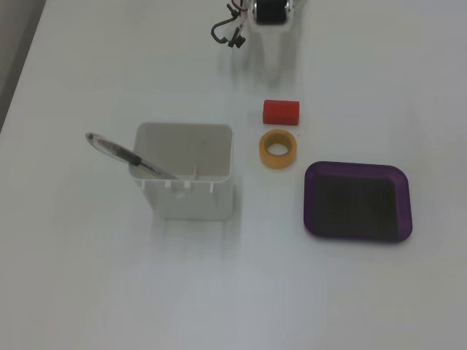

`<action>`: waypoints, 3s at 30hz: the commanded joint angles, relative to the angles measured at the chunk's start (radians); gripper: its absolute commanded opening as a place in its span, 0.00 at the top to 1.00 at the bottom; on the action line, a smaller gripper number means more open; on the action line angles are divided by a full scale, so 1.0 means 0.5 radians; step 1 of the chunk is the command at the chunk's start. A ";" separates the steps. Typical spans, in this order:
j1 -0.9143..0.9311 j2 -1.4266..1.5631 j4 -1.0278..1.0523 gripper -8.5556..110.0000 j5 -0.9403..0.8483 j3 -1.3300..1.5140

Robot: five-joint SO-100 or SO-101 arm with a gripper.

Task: Pick up the red cube and place it in the box.

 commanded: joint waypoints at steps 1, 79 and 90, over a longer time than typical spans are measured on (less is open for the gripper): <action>0.012 0.049 -0.147 0.93 -0.009 -0.021; -0.181 -3.031 -0.463 0.77 -0.092 -1.715; -0.187 -3.007 -0.546 0.94 -0.212 -1.635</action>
